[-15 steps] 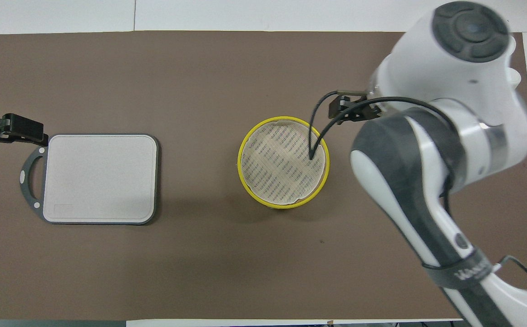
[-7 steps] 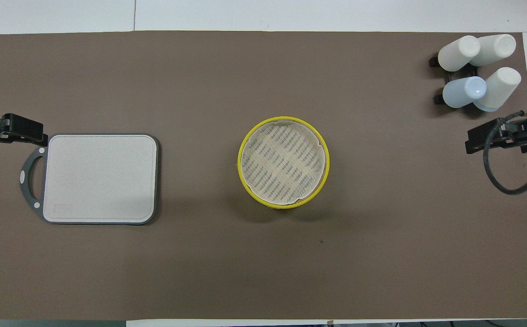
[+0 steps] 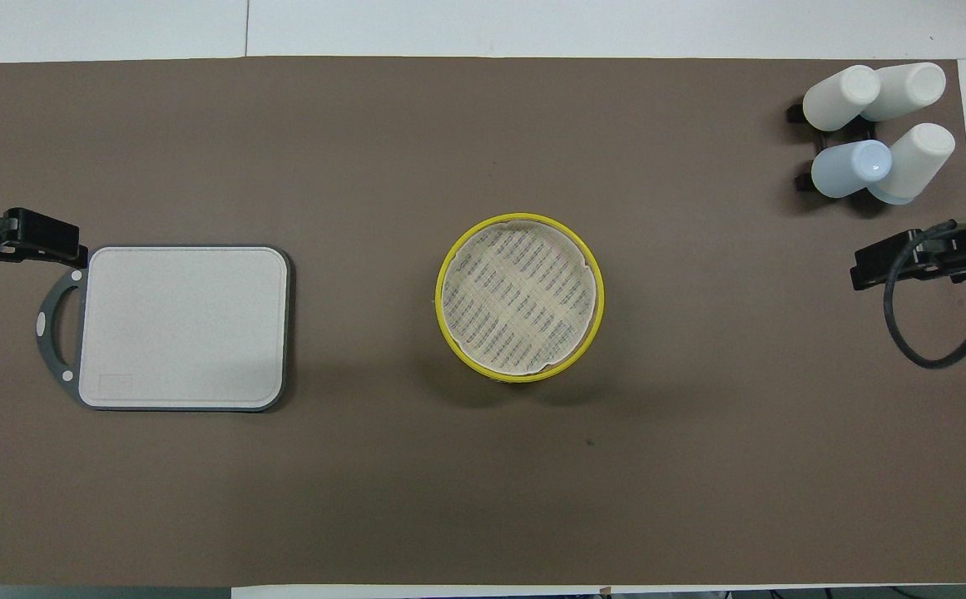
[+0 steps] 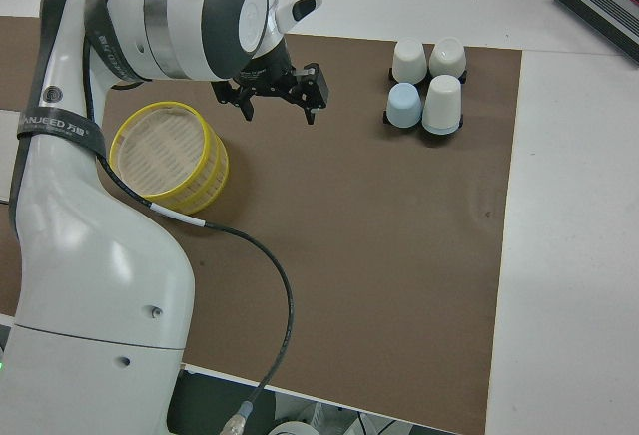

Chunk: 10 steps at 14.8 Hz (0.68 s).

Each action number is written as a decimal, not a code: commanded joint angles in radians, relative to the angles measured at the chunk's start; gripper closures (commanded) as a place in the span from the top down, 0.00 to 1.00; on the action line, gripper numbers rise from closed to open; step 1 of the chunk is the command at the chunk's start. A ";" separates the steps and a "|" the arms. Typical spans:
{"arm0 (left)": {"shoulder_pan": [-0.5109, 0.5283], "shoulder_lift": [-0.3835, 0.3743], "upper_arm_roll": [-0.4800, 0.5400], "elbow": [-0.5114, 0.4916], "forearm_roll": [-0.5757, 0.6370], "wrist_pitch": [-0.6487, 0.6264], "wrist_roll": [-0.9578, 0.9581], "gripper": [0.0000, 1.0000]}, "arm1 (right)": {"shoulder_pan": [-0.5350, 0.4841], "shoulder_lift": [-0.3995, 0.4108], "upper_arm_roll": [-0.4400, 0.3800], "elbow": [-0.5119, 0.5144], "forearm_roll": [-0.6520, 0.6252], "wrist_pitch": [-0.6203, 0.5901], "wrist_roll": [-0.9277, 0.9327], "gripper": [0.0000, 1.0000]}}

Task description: Place bun in steamer

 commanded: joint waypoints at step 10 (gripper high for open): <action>0.004 -0.015 -0.001 -0.013 0.011 -0.006 0.012 1.00 | -0.044 0.008 0.002 0.004 -0.007 0.075 -0.033 1.00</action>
